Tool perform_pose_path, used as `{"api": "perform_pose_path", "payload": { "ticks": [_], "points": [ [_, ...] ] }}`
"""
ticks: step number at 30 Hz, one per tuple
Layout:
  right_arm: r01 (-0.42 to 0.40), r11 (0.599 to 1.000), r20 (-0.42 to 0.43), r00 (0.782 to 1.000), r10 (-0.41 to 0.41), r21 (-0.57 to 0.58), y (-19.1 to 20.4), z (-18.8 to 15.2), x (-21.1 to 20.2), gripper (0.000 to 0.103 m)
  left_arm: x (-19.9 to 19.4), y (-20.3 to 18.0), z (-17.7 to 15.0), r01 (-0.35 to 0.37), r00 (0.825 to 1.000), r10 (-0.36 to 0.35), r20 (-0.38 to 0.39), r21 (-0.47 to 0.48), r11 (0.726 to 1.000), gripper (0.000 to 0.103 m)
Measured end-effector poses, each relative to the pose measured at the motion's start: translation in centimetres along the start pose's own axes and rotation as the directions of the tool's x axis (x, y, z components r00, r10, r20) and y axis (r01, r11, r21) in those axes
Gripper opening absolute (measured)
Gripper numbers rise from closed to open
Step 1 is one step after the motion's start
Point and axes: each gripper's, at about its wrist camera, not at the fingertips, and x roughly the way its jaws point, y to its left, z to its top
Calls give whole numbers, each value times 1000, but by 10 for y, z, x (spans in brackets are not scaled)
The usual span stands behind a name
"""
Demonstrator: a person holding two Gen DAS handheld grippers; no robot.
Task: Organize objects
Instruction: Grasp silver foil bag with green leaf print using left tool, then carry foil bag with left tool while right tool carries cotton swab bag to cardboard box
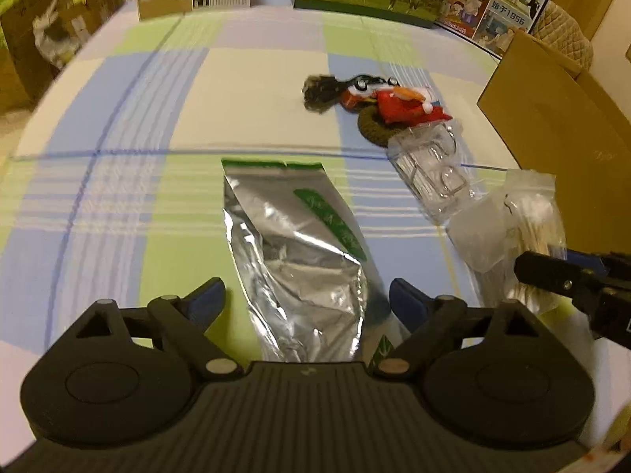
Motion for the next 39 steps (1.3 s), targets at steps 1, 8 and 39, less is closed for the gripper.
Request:
{"api": "perform_pose_path", "payload": {
  "ticks": [1,8,39],
  "points": [
    [0,1000,-1,1000,0,1,0,0,0,21,3,1,0,14,1000,-14,-12,-17,1000,87],
    [-5,1000,-7,1000,6,3,2,-2,2,21,8,-10,2,6,1000,-6,-11,6,1000,75],
    [16,999,102,995,-13,-30,5,-10,-54,21,-66,-21,-28,115,987,-111,116,-31,993,38]
  ]
}}
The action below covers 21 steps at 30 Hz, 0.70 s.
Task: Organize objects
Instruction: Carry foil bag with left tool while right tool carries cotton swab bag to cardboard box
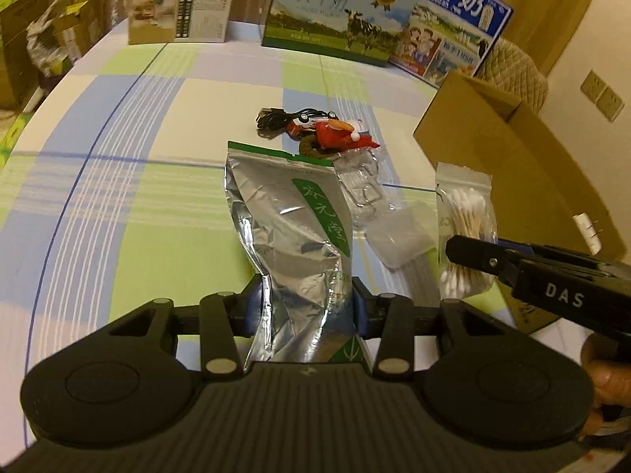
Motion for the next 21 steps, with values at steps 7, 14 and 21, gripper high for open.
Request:
{"api": "perform_pose_path", "payload": {
  "ticks": [7,14,21],
  "points": [
    [19,999,20,1000,-20,37,-4,-25,-37,21,-36,-19,-29,2,1000,-1,31,-22,1000,38],
    [27,997,46,998,-30,76,-11,-40,-68,21,-66,-43,-47,17,997,-17,69,-8,1000,38],
    [40,996,66,997,-45,77,-17,-49,-92,21,-85,-65,-59,44,995,-44,93,-6,999,38]
  ]
}}
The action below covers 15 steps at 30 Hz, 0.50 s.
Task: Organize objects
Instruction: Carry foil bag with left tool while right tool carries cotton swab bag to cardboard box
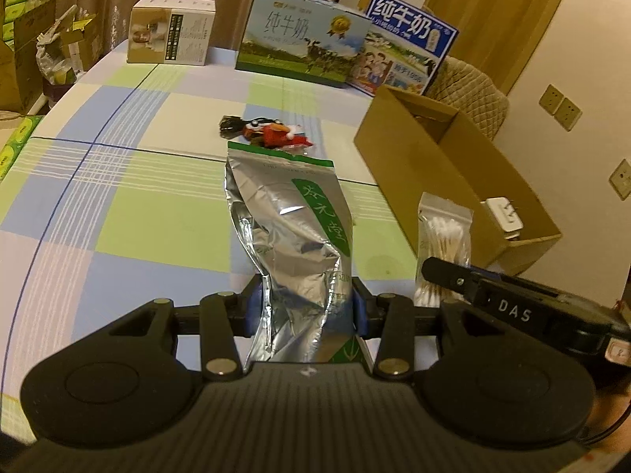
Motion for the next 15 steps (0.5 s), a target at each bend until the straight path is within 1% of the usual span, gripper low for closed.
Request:
{"api": "perform_pose_path", "payload": {
  "ticks": [9,15],
  "points": [
    [18,1000,32,999,-18,20,-10,2,-31,21,-14,-30,-3,43,999,-43,12,18,999,38],
    [58,998,71,996,-59,14,-24,22,-56,21,-18,-51,5,75,997,-76,25,29,997,38]
  ]
}}
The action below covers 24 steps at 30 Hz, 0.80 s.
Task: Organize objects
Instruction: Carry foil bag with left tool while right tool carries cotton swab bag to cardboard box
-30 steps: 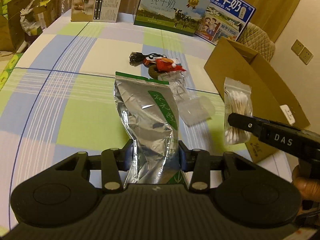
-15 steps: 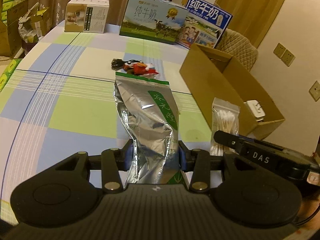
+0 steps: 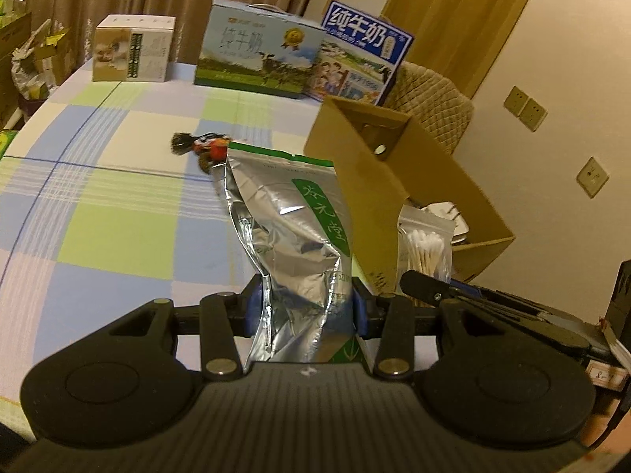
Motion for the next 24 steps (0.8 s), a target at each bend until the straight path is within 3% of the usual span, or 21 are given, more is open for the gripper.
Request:
{"api": "perform_pose_path", "payload": {
  "ticks": [10,18,24],
  "points": [
    [102,994,34,994,-101,-39,-47,45,-15,21,19,-43,25,75,997,-76,8,50,996,38],
    [174,983,9,985,-174,-59,-89,60,5,21,50,-74,47,116,993,-115,-22,87,989,38],
    [167,984,-23,985,-169,-55,-108,62,33,21,80,-91,63,127,991,-122,-46,111,986,38]
  ]
}}
